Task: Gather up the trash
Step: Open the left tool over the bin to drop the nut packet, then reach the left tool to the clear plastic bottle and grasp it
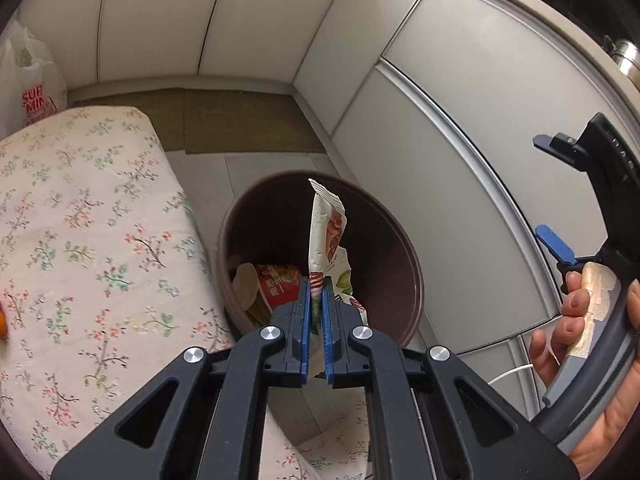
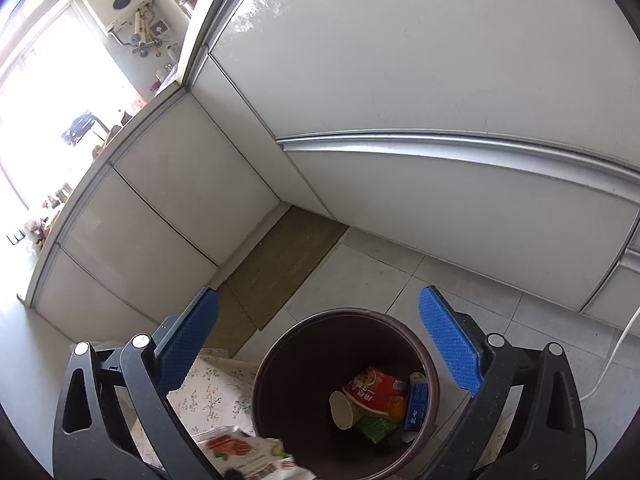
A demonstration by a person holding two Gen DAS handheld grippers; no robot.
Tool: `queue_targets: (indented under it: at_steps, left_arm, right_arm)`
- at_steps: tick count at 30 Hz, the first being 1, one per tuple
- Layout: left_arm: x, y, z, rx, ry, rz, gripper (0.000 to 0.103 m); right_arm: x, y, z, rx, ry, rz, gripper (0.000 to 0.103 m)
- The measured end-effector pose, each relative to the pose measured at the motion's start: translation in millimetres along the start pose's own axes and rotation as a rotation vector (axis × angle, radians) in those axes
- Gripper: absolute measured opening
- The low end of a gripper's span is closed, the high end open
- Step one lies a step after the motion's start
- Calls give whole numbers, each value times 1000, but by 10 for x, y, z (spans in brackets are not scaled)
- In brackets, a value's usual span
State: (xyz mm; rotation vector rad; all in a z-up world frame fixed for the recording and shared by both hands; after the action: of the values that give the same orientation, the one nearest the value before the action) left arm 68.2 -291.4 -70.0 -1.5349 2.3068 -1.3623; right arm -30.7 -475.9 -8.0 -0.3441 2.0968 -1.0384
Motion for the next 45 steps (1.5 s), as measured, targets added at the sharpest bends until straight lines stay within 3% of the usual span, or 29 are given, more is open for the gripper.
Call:
queue_targets:
  at_steps: [4, 6, 8, 9, 19, 28, 37, 40, 45]
  left_arm:
    - [31, 52, 75, -21, -1, -8, 10]
    - [18, 63, 85, -33, 0, -14, 21]
    - [-21, 69, 64, -31, -7, -27, 44]
    - [-47, 68, 39, -26, -4, -40, 48]
    - [-337, 133, -247, -14, -65, -81, 61]
    - [-900, 170, -520, -27, -248, -79, 68]
    - [-1687, 266, -938, 5, -403, -193, 68]
    - [-1991, 375, -1178, 54, -457, -289, 68]
    - [-2670, 611, -1644, 196, -508, -644, 68]
  right_arm:
    - [-29, 39, 23, -18, -11, -2, 96]
    - [-42, 29, 14, -20, -14, -2, 96]
    - [-54, 45, 24, -31, -21, 3, 96]
    - [-62, 49, 30, -35, -21, 3, 96]
    - [-328, 208, 42, -89, -63, -80, 96]
    - [-683, 437, 85, -164, -126, -207, 96]
    - [-1104, 837, 78, -253, -204, -367, 96]
    - [-1260, 1018, 50, -285, -232, -435, 96]
    - [-1474, 1244, -30, -295, -271, -517, 96]
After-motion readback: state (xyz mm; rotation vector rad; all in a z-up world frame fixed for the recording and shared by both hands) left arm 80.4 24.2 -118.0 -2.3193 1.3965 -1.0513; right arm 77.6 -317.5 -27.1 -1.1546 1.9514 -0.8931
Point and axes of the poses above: each gripper's, at about its wrist camera, not at the fingertips, and z roughly the way its jaws point, x to its right, y to its underside, the point moved 1 cm from there along z, roughly the way its jaws point, and after that the axes turned 13 degrees about x, right-handed, at the moved point
